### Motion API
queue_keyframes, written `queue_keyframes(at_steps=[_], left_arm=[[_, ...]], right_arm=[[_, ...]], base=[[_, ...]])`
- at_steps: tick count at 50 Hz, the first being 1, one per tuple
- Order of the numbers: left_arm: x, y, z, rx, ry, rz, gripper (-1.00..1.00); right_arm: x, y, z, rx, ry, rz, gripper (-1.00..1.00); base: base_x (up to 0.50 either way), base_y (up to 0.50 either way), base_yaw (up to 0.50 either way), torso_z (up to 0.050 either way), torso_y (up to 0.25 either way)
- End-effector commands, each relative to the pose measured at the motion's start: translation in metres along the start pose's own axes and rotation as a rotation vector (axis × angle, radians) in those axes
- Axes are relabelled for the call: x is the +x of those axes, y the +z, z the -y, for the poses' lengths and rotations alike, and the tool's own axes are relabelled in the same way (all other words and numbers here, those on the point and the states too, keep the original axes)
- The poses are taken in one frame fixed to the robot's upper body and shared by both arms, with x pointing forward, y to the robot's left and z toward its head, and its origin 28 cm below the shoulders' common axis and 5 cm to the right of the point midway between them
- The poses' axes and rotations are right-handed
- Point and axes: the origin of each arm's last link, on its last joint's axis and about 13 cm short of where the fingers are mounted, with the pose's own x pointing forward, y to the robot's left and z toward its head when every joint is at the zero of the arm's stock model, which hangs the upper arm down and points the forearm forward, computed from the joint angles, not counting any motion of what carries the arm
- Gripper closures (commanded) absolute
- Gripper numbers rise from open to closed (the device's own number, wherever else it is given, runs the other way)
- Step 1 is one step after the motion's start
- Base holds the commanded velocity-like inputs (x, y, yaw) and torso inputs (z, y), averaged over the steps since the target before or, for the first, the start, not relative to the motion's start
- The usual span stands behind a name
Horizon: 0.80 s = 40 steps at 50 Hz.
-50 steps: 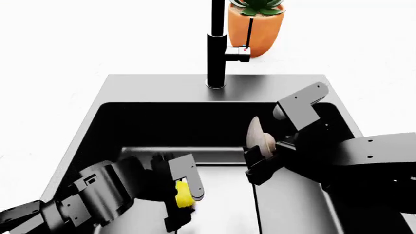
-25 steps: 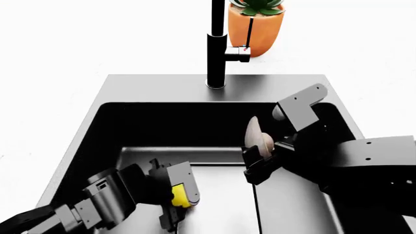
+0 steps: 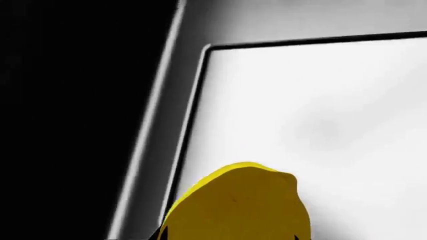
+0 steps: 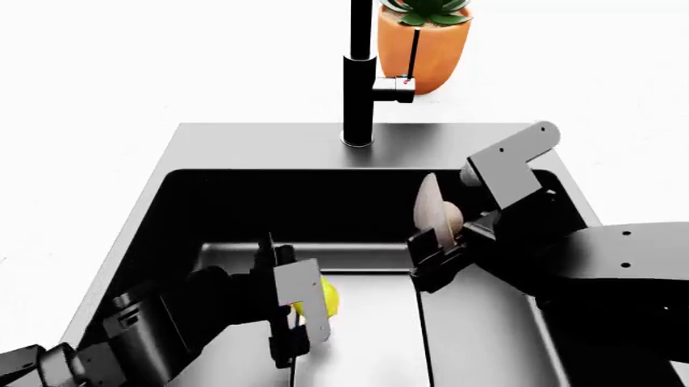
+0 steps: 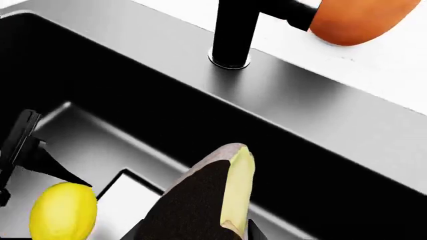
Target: Pick up the fruits and vegetables and place them in the sink. Turn on the sink faucet to wash them. Then turn the sink off and put them in the tray.
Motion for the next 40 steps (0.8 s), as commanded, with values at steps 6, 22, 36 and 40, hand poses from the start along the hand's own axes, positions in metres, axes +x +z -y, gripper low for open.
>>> queue_keyframes(at_steps=[6,22,36,40], left_arm=[[-0.065,0.036,-0.025,-0.023,0.225,0.192,1.00],[-0.091,0.045,-0.043,-0.080,0.398,0.239,1.00],[-0.098,0.041,-0.046,-0.138,0.717,0.309,1.00],[-0.107,0.049,-0.049,-0.240,0.853,0.414,1.00]], right_arm=[[-0.012,0.010,0.006,-0.022,-0.118,0.122,1.00],[-0.028,0.020,0.005,-0.036,-0.171,0.241,1.00],[-0.043,0.025,-0.002,-0.007,-0.213,0.337,1.00],[-0.048,0.030,-0.005,-0.012,-0.222,0.386,1.00]], base=[[0.00,0.00,0.00,0.000,0.250],[0.00,0.00,0.00,0.000,0.250],[-0.43,0.00,0.00,0.001,0.054],[-0.50,0.00,0.00,0.000,0.000]])
